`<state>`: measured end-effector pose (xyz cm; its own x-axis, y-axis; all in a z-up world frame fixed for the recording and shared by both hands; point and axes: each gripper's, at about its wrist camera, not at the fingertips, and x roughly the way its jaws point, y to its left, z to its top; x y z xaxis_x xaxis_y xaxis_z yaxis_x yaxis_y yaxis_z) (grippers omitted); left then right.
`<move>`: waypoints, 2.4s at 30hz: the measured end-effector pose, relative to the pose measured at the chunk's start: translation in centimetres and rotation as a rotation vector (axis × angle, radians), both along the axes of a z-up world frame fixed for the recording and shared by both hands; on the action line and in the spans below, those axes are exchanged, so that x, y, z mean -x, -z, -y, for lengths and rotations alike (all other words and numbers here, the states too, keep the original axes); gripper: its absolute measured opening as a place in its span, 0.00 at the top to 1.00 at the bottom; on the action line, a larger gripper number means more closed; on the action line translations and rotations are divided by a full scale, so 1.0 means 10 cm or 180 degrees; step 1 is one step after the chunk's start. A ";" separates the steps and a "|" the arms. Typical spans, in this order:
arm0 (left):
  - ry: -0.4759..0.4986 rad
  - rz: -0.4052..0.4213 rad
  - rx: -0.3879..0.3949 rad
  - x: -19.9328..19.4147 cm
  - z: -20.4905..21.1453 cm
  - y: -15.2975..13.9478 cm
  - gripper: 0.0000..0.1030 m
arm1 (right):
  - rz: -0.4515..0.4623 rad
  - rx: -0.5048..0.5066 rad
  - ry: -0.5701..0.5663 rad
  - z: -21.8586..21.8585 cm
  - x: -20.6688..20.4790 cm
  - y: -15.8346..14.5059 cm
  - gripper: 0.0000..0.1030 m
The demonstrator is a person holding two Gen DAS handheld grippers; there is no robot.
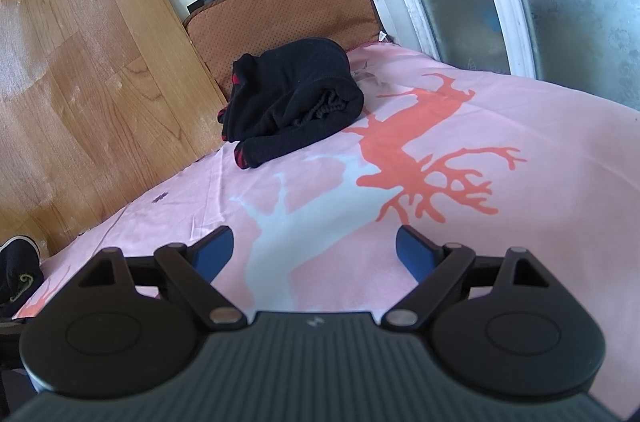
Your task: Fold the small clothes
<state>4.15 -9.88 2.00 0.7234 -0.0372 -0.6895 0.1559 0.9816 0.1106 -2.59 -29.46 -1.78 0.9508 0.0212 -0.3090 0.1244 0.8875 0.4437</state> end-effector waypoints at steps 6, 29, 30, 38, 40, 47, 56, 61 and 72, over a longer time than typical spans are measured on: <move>0.0000 -0.0001 -0.0010 0.00 0.01 0.00 0.00 | -0.0002 0.0001 -0.0003 0.00 0.00 0.00 0.12; 0.0012 0.0014 -0.0040 0.01 0.01 0.00 0.00 | 0.0003 -0.0001 -0.0008 0.01 0.00 0.01 0.12; 0.0012 0.0014 -0.0040 0.01 0.01 0.00 0.00 | 0.0003 -0.0001 -0.0008 0.01 0.00 0.01 0.12; 0.0015 0.0017 -0.0046 0.01 0.01 0.00 0.00 | 0.0003 -0.0002 -0.0008 0.01 0.00 0.01 0.12; 0.0017 0.0018 -0.0049 0.01 0.01 0.00 0.00 | 0.0004 -0.0003 -0.0007 0.01 0.00 0.01 0.12; 0.0021 0.0019 -0.0052 0.01 0.02 0.00 0.00 | 0.0011 -0.0004 0.0004 0.00 0.00 0.00 0.12; 0.0017 0.0021 -0.0056 0.01 0.02 0.00 0.00 | 0.0013 -0.0005 0.0005 0.01 0.00 0.00 0.12; 0.0041 0.0028 -0.0069 0.02 0.03 -0.01 0.00 | 0.0013 -0.0006 0.0005 0.01 0.00 0.00 0.12; 0.0178 0.0023 -0.0011 0.03 0.03 0.00 0.00 | 0.0018 -0.0002 0.0000 0.01 0.00 0.00 0.12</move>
<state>3.80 -10.19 2.00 0.7251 -0.0754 -0.6845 0.2099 0.9709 0.1153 -2.59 -29.58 -1.78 0.9526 0.0216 -0.3035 0.1217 0.8872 0.4451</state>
